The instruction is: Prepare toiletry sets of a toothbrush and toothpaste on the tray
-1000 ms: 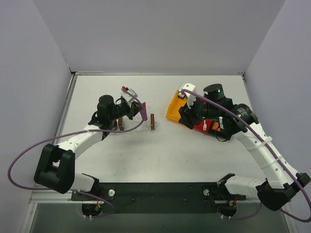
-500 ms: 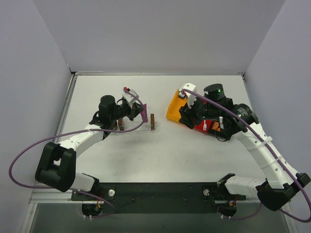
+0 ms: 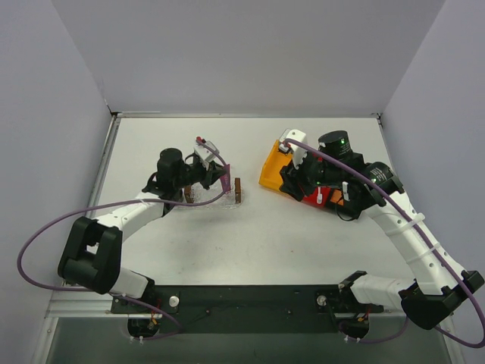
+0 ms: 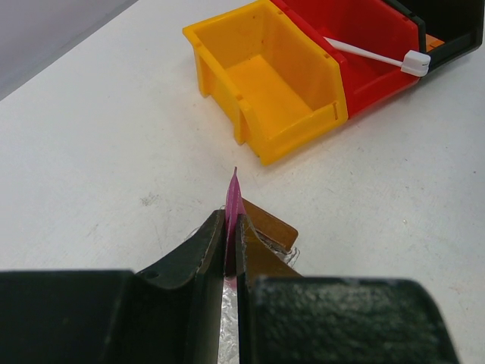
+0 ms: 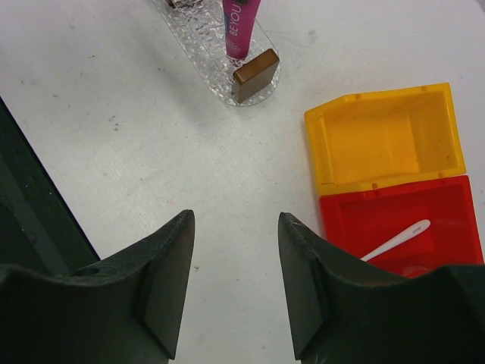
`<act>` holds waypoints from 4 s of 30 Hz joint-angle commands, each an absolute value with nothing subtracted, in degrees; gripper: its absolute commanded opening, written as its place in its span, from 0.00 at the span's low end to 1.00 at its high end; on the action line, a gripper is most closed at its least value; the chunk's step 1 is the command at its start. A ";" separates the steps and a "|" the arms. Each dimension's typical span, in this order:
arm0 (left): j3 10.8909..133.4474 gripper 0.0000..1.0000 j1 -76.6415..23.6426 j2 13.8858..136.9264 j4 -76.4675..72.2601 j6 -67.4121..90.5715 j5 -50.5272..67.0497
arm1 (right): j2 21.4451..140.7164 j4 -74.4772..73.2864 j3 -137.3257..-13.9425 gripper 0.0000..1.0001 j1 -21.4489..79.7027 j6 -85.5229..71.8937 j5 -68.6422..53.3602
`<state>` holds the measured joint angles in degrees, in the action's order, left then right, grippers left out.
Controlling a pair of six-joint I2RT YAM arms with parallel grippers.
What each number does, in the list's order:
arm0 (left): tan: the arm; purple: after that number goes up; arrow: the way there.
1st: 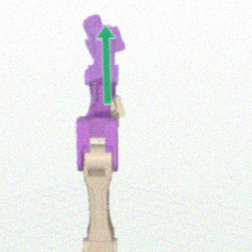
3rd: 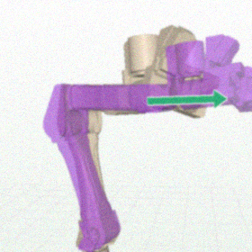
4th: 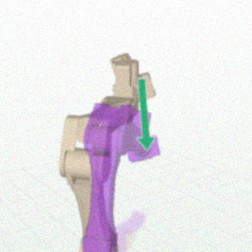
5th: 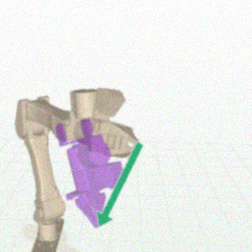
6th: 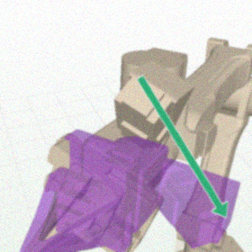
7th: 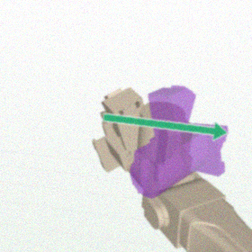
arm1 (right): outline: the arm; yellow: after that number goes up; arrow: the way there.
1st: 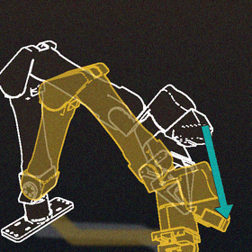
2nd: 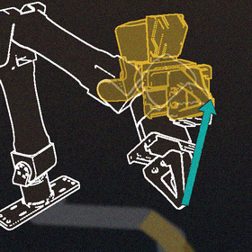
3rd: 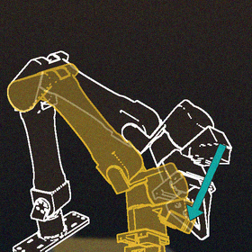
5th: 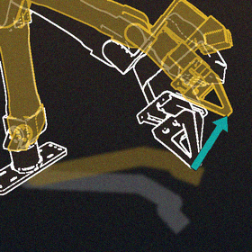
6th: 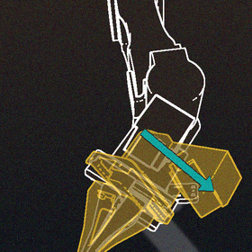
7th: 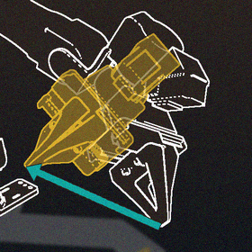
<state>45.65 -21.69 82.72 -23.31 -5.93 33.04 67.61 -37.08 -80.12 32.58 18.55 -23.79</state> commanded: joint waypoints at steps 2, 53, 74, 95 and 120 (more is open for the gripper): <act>49.04 0.00 -21.88 83.58 -25.49 -7.12 34.45 | 66.71 -36.30 -79.89 0.43 31.99 19.34 -24.17; 45.44 0.00 -21.88 87.27 -29.53 -9.05 35.51 | 67.68 -35.95 -78.75 0.43 30.85 19.78 -25.31; 46.67 0.00 -21.88 87.63 -26.02 -10.11 36.74 | 67.76 -36.04 -79.19 0.43 30.94 19.60 -25.31; 47.55 0.70 -21.80 84.29 -21.27 -12.13 36.04 | 67.06 -36.04 -78.31 0.43 30.76 18.55 -21.63; 44.47 0.89 -19.95 60.31 -10.11 -11.34 30.85 | 69.70 -31.29 -67.59 0.49 6.78 5.28 -13.09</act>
